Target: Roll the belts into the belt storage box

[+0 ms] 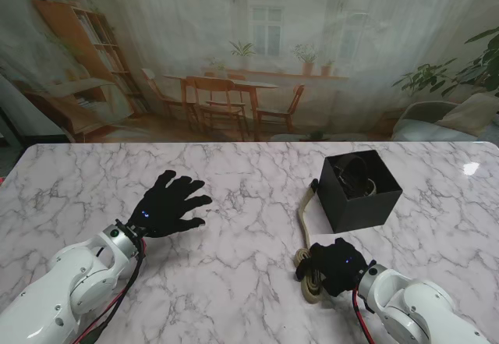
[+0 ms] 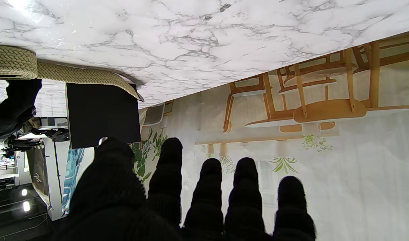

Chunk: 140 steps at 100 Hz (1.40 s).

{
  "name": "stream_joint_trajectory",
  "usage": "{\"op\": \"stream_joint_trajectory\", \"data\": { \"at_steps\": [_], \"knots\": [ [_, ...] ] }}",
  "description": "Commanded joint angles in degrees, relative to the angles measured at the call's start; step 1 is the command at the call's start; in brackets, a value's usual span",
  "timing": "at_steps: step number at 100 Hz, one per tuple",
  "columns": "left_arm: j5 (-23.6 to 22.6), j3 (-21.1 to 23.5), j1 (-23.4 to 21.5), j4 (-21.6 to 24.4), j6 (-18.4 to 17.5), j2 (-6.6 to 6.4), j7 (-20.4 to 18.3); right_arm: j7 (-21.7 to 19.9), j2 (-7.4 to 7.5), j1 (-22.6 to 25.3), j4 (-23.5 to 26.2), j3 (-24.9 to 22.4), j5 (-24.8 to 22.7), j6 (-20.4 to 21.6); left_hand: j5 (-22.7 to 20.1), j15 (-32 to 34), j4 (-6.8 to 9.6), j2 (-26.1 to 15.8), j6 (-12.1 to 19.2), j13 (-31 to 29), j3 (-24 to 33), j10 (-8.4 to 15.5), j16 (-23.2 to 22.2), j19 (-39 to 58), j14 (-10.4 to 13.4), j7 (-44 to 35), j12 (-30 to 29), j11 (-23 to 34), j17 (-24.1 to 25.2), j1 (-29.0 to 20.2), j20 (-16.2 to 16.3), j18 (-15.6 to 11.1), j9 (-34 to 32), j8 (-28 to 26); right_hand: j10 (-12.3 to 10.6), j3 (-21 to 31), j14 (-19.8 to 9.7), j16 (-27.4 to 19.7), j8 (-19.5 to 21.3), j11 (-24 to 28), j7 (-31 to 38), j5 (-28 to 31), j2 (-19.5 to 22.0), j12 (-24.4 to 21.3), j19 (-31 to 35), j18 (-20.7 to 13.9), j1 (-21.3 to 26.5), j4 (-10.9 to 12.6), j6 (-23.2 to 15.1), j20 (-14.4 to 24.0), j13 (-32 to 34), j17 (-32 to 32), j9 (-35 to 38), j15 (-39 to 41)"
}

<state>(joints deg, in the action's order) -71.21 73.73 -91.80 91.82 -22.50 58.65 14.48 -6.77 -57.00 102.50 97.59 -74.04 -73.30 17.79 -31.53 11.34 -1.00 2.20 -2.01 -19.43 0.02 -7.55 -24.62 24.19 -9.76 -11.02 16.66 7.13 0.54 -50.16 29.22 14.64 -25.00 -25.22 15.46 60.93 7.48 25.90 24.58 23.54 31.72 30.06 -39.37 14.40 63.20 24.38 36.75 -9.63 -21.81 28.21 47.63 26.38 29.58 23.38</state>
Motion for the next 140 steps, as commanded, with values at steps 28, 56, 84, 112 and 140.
{"op": "stream_joint_trajectory", "data": {
  "at_steps": [28, 56, 84, 112, 140],
  "knots": [
    [0.12, -0.16, 0.07, 0.00, -0.22, 0.11, -0.86, 4.04, -0.55, 0.30, -3.24, 1.71, 2.44, -1.43, 2.01, -1.11, 0.11, -3.11, -0.22, -0.98, -1.55, -0.13, -0.64, -2.16, -0.16, 0.40, 0.61, -0.13, 0.84, -0.51, 0.59, 2.17, 1.46, 0.11, -2.94, -3.65, 1.94, -9.41, -1.76, -5.83, 42.72, 11.22, -1.58, -2.97, -3.05, 4.76, -5.68, -2.42, 9.33, -3.89, -5.56, -1.57, -1.58, -9.26],
    [0.12, -0.30, 0.15, -0.08, -0.27, 0.10, -0.87, 12.42, -1.33, 0.88, -4.80, 2.36, 2.15, -6.34, 2.02, -1.12, 0.10, -3.17, -0.19, -0.96, -1.57, -0.13, -0.64, -2.21, -0.04, 0.41, 0.61, -0.15, 0.87, -0.39, 0.59, 2.22, 1.51, 0.10, -9.74, -4.64, -1.71, -2.36, -0.42, 8.99, 46.64, 1.37, 0.95, 5.41, 7.93, -1.43, -0.05, -2.72, 10.47, -1.87, 13.48, 12.35, 14.38, 1.12],
    [0.19, -0.41, 0.22, -0.14, -0.34, 0.11, -0.85, 18.18, -1.91, 1.51, -5.38, 2.40, 2.45, -8.67, 1.82, -1.13, 0.10, -3.19, -0.28, -0.96, -1.58, -0.14, -0.65, -2.21, -0.17, 0.31, 0.61, -0.17, 0.88, -0.25, 0.62, 2.21, 1.49, 0.06, -13.12, -6.00, -4.20, 3.59, 9.31, 17.36, 36.78, -4.55, 2.09, 15.94, 12.94, -2.61, -0.58, -2.45, 9.28, 0.27, 18.77, 14.85, 22.45, 7.47],
    [0.23, -0.50, 0.27, -0.09, -0.28, 0.09, -1.17, 15.23, -1.19, 1.18, -5.38, 2.62, -0.87, -9.29, 1.36, -1.15, 0.09, -3.17, -0.19, -0.98, -1.58, -0.11, -0.65, -2.27, -0.18, 0.07, 0.60, -0.20, 0.91, -0.13, 0.62, 2.27, 1.46, -0.05, -12.85, -4.95, -4.06, 4.65, 4.28, 14.46, 20.30, -1.67, 3.55, 17.30, 12.14, -5.41, -5.50, -0.13, 7.74, 1.33, 15.57, 10.24, 21.06, 7.06],
    [0.20, -0.51, 0.30, -0.13, -0.26, 0.10, -1.04, 15.76, -1.11, 1.62, -4.66, 2.27, -1.85, -8.89, 1.30, -1.15, 0.10, -3.14, -0.22, -0.97, -1.55, -0.18, -0.65, -2.34, -0.13, 0.02, 0.61, -0.20, 0.91, -0.19, 0.63, 2.26, 1.47, -0.09, -4.21, -9.53, 1.81, -2.35, 6.59, 3.75, 21.22, 5.31, 1.92, 8.69, 1.47, -2.43, -9.96, -2.06, 3.25, 2.51, -10.65, -7.44, -0.53, -2.38]
  ]
}}
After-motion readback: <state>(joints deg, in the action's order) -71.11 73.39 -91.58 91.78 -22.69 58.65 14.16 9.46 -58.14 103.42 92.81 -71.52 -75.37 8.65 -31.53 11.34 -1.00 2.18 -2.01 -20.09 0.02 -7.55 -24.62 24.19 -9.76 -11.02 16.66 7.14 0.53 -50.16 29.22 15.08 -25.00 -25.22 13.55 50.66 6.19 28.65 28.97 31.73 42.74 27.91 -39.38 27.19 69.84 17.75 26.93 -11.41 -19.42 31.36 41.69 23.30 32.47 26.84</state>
